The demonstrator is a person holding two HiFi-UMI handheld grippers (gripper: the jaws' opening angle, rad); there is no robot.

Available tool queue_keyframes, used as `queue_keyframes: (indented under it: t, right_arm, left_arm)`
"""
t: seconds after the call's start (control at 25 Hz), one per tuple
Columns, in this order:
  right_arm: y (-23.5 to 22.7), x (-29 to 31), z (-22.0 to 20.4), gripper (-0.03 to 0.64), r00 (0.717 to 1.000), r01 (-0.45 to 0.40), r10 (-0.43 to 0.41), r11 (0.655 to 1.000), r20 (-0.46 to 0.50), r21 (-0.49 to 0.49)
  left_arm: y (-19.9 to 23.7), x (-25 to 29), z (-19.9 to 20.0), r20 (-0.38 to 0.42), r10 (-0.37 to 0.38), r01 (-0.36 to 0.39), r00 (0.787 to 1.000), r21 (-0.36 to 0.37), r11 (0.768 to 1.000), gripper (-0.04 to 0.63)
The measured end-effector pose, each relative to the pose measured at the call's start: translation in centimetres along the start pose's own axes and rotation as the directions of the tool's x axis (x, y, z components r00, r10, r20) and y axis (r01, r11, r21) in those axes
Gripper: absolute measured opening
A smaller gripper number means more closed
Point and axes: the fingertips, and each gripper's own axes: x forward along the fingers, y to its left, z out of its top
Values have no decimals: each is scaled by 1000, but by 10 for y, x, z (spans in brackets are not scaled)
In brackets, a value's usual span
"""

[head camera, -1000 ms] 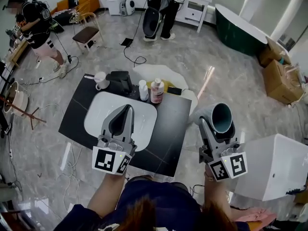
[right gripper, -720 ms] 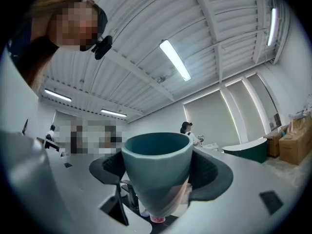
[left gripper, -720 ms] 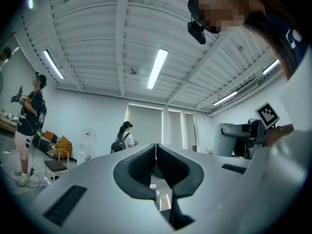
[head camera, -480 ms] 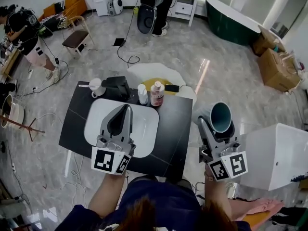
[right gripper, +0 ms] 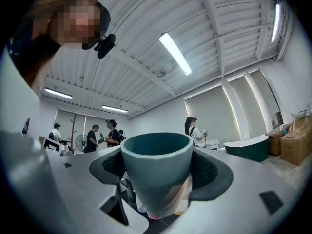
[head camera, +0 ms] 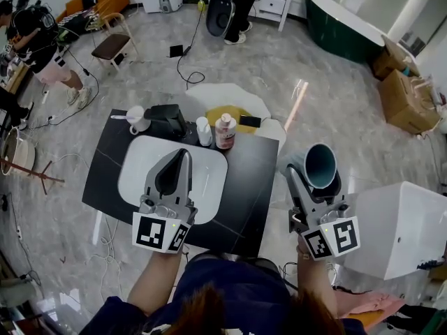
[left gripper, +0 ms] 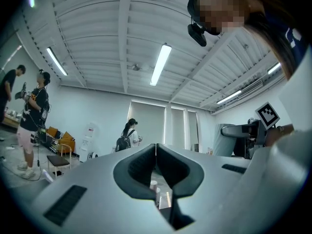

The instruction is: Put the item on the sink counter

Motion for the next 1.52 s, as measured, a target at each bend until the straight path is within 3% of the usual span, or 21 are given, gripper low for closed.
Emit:
queue_keyframes:
  t: [0.72, 1.52]
  right_arm:
    - [-34, 0, -55, 397, 994, -17, 21, 999, -107, 39]
    - [-27, 9, -170, 397, 955, -77, 73, 997, -289, -3]
  left_arm:
    - [-27, 17, -54, -60, 13, -15, 998, -34, 999, 23]
    - [-26, 8, -95, -125, -4, -2, 992, -47, 999, 23]
